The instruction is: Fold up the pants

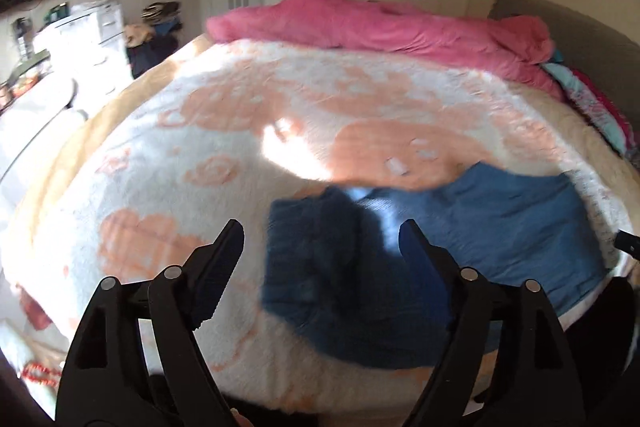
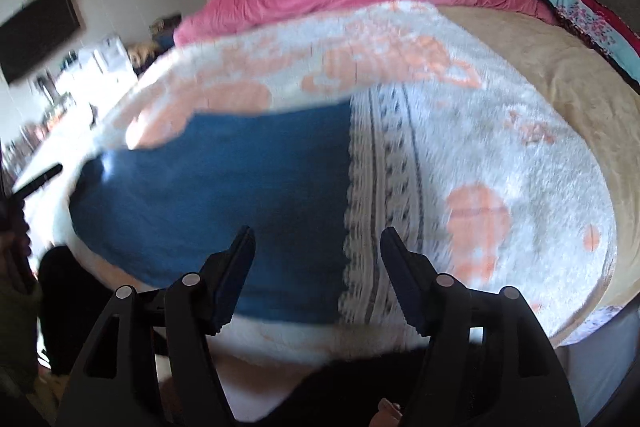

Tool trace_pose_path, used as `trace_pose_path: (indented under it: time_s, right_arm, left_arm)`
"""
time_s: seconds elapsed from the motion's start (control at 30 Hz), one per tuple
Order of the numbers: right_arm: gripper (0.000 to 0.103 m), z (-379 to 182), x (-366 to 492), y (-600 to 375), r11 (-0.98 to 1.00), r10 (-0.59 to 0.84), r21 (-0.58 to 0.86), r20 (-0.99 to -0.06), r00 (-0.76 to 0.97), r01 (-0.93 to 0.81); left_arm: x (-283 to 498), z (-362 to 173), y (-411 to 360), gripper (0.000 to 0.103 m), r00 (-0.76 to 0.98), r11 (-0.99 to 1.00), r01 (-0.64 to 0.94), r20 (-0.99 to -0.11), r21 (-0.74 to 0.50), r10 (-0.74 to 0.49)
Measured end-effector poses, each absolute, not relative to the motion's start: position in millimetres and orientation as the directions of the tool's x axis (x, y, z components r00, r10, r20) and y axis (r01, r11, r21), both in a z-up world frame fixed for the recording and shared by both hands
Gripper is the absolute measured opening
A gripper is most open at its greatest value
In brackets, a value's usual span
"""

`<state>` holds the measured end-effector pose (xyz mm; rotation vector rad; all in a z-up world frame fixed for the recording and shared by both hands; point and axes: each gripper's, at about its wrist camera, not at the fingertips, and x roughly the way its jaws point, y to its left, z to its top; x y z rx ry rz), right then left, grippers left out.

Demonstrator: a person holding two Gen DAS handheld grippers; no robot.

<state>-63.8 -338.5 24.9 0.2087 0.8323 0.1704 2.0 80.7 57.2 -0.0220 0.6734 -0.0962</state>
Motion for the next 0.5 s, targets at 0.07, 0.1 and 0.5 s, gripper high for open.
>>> trace_pose_path:
  time_s: [0.07,0.1,0.5]
  right_arm:
    - [0.064,34,-52,-352,0.963,0.217,0.266,-0.697,0.683,-0.035]
    - [0.064,37,-44,-358,0.963,0.207,0.269,-0.693,0.691,-0.019]
    - [0.054,2,76,-416,0.941,0.222,0.330,-0.765,0.605,0.072]
  left_arm:
    - [19,60,64,0.074,0.753,0.981,0.150,-0.629,-0.121,-0.192]
    - [28,61,55,0.074,0.736,0.969,0.185,-0.630,-0.163,-0.247]
    - [146,15,-79,0.075,0.508,0.883,0.406,-0.744,-0.237,-0.433]
